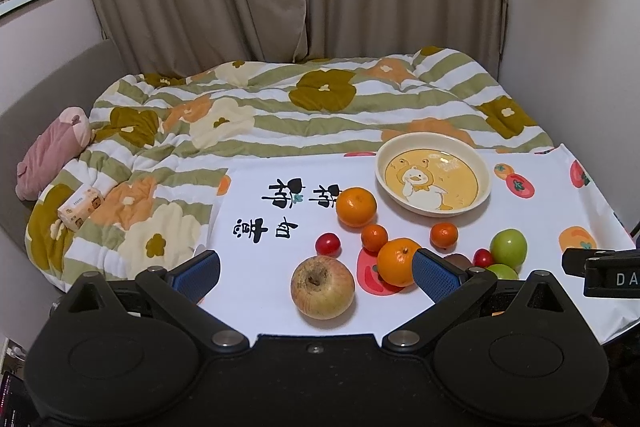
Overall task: Organize fruits
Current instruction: 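Grasp the large apple with the left gripper while the right gripper grasps a big mandarin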
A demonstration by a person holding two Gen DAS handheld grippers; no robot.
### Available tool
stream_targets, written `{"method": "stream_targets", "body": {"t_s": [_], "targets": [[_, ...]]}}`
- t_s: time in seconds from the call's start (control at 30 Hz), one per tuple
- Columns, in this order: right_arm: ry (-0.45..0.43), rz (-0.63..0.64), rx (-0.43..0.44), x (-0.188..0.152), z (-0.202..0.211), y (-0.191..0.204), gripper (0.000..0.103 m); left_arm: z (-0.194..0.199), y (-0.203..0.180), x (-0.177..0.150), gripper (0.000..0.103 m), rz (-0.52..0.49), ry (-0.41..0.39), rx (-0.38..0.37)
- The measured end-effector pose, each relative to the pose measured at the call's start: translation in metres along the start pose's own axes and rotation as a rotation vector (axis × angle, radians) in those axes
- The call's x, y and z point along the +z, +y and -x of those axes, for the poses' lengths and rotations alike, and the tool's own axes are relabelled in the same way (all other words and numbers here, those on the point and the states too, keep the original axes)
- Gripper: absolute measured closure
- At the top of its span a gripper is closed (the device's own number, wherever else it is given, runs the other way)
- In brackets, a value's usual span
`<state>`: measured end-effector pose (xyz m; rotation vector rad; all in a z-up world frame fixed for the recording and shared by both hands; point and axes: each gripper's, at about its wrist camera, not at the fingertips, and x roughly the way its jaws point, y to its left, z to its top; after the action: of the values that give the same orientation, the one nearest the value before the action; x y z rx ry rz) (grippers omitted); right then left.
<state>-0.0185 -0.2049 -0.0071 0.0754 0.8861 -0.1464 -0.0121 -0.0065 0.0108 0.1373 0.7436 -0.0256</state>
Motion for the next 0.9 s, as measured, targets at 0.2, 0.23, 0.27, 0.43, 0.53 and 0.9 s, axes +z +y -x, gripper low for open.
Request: {"method": "stream_targets", "body": {"t_s": [0.2,0.23,0.27,0.43,0.53,0.9], "targets": [[-0.018,0.015,0.039,0.002,0.001,0.002,0.000,0.000,-0.001,0.000,0.000,0.001,0.000,0.002],[-0.019,0.016,0.052,0.000,-0.002,-0.001,0.000,0.000,-0.002,0.000,0.000,0.000,0.002,0.004],[-0.018,0.020,0.067,0.000,-0.005,-0.002,0.000,-0.001,-0.002,0.000,0.000,0.000,0.007,0.008],[-0.024,0.058,0.101,0.004,-0.016,0.001,0.000,-0.009,-0.003,-0.004,0.000,0.003,0.029,0.026],[-0.034,0.103,0.136,0.006,-0.028,0.006,0.000,-0.018,-0.002,-0.008,0.000,0.003,0.036,0.040],[-0.056,0.232,0.263,0.004,-0.091,0.034,0.000,-0.074,0.005,-0.037,0.000,-0.041,0.052,0.055]]}}
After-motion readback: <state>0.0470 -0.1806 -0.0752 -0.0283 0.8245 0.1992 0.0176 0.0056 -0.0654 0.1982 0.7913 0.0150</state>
